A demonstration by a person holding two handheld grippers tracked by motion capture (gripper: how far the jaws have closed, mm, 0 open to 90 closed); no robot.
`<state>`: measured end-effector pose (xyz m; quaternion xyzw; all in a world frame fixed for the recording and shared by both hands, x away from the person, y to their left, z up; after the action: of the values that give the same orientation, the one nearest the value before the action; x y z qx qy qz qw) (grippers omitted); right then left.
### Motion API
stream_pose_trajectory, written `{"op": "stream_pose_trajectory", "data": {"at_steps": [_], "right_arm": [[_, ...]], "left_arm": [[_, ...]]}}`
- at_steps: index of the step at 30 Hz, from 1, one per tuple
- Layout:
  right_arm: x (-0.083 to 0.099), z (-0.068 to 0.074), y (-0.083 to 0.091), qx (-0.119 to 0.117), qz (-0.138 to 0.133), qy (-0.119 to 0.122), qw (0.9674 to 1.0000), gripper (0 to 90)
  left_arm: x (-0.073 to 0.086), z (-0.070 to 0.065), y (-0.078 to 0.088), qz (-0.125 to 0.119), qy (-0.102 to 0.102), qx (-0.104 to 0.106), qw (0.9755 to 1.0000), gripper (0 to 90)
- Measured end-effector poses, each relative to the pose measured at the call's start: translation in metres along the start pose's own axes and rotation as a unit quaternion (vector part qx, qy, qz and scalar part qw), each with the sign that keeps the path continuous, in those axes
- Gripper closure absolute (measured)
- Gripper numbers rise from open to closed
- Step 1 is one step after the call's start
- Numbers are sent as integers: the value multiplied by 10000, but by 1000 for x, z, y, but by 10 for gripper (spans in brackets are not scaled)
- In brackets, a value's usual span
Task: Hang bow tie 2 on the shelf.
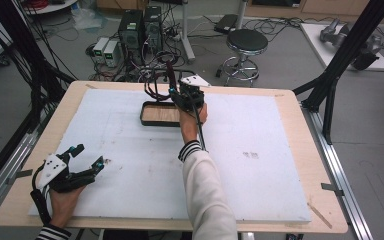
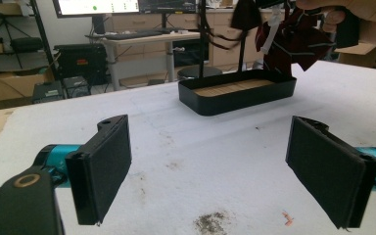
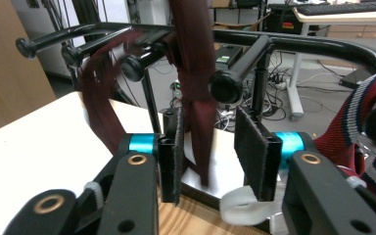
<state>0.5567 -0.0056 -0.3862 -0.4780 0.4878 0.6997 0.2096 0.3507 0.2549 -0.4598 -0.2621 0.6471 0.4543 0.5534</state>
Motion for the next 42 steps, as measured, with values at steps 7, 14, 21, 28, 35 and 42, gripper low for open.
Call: {"op": "stream_pose_trajectory", "data": {"at_steps": [7, 14, 21, 28, 35, 42], "right_arm": [[3, 6, -2, 55, 163, 225, 9996, 445], [6, 12, -3, -16, 290, 302, 9991, 220], [6, 18, -2, -103, 321, 455, 9984, 165], [7, 30, 6, -269, 414, 534, 9974, 120], [5, 33, 32, -384, 451, 630, 9963, 111], [11, 27, 87, -566, 238, 853, 9945, 104]], "left_arm": [[0, 0, 0, 0, 3, 1, 10000, 174], [0, 0, 0, 6, 0, -2, 10000, 174], [0, 0, 0, -2, 6, -2, 10000, 173], [0, -1, 0, -4, 5, -2, 10000, 173], [0, -1, 0, -1, -26, -9, 10000, 172], [0, -2, 0, 5, -83, -14, 10000, 171]]}}
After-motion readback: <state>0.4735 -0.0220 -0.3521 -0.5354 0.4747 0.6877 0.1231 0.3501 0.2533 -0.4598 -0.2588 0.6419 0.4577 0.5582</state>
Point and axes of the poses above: each handheld gripper's, and its own axes: y roughly backward along the jaws, x roughly out of its underside, z roughly to its left, the point moved 10 cm from there along -y, roughly forward along the jaws, and after that the axes turned 13 degrees about z, right-handed, at the moved point
